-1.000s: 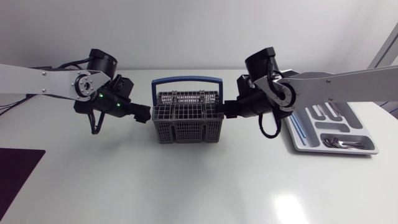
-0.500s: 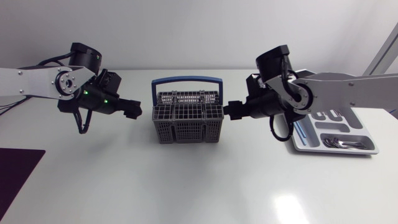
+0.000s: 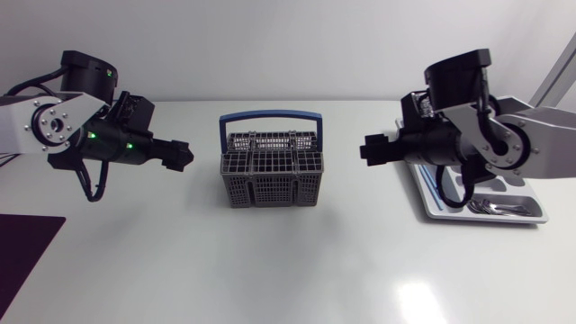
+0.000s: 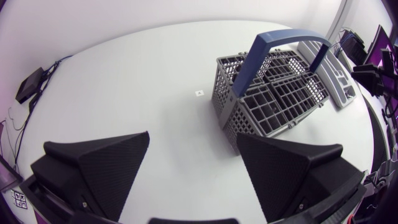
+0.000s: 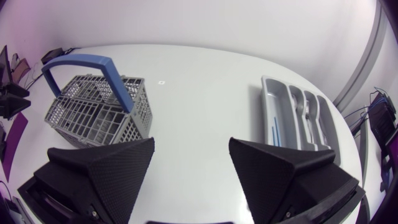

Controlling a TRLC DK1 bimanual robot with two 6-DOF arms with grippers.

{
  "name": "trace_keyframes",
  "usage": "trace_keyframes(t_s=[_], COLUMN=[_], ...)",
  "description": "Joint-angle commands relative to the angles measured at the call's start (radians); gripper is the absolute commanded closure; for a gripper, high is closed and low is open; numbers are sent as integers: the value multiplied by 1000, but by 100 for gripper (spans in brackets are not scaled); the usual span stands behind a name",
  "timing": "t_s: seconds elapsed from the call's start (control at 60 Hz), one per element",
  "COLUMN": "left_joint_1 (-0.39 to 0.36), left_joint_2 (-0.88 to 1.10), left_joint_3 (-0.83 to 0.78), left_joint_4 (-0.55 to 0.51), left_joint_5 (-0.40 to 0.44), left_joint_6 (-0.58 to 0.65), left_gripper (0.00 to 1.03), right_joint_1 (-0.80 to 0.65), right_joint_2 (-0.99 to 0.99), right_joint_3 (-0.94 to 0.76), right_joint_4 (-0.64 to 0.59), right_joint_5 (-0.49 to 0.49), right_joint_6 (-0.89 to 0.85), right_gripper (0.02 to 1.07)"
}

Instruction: Unload the cutlery basket into the drawer organizer.

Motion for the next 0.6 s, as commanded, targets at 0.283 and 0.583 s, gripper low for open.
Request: trace_keyframes(t_s=[0.283, 0.583], left_joint_1=[32, 46], left_joint_2=[-146, -244], left_joint_3=[-87, -153], left_joint_4=[-41, -57], left_joint_5=[2, -12], left_joint_6=[-5, 3], left_gripper=[5, 5], right_joint_1=[-114, -194], right_joint_2=[-210, -353], right_joint_3=[-149, -254], right_joint_4=[86, 149], right_joint_5=[42, 47], right_joint_6=[-112, -203], right_gripper=[18, 18])
